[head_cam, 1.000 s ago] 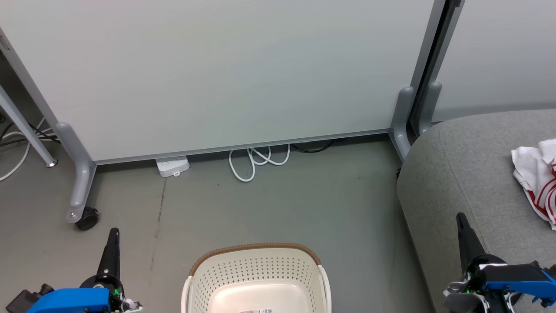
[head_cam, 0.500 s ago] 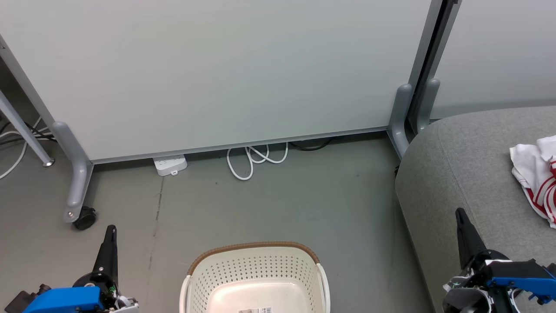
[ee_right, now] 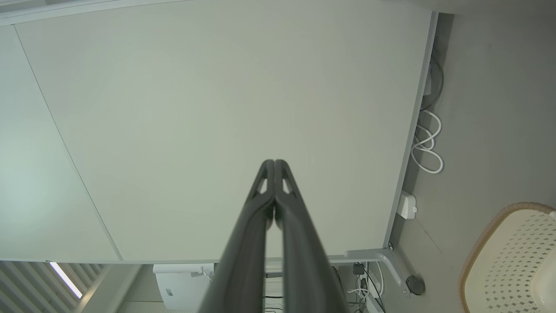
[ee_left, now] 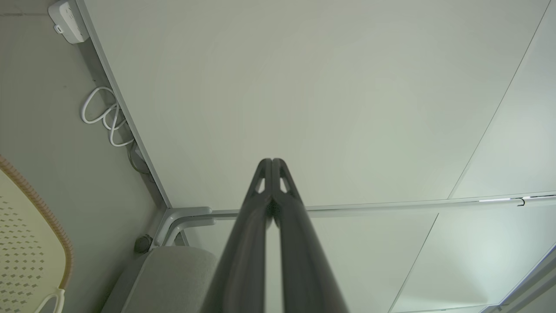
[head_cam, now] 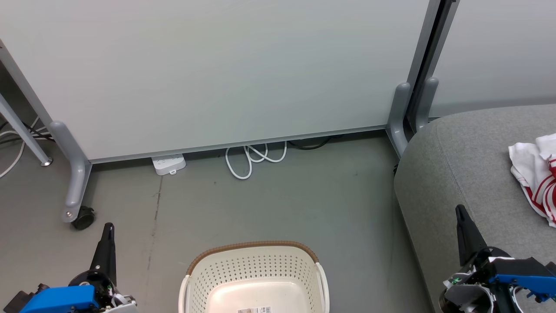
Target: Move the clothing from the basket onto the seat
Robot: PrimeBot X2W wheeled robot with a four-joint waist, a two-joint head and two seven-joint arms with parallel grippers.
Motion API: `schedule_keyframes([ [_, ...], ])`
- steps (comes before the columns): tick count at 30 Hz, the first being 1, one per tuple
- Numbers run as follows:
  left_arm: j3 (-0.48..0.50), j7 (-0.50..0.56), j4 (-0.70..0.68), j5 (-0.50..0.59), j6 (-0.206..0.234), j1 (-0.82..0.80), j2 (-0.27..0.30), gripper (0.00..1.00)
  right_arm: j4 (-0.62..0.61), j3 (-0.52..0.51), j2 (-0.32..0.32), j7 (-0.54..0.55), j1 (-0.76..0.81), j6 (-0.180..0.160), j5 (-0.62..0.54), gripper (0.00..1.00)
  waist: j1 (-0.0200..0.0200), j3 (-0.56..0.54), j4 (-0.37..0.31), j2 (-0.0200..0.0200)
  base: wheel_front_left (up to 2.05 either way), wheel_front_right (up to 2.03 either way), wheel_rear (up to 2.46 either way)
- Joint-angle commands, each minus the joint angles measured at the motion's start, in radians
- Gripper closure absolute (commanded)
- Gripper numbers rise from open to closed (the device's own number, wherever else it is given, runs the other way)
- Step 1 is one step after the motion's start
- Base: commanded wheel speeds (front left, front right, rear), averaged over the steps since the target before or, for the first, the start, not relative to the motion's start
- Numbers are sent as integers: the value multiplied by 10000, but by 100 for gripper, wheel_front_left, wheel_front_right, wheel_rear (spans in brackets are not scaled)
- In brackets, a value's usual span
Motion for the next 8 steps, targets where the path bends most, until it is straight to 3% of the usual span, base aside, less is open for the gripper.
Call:
schedule_keyframes([
  [1, 26, 23, -41, -15, -64, -93, 52, 100, -31, -15, 35, 37, -66, -3, 32, 100, 0, -1, 1, 0, 0, 0, 0],
  [8, 26, 23, -43, -15, -64, -93, 52, 100, -31, -15, 35, 37, -66, -3, 31, 100, 0, -1, 1, 0, 0, 0, 0],
])
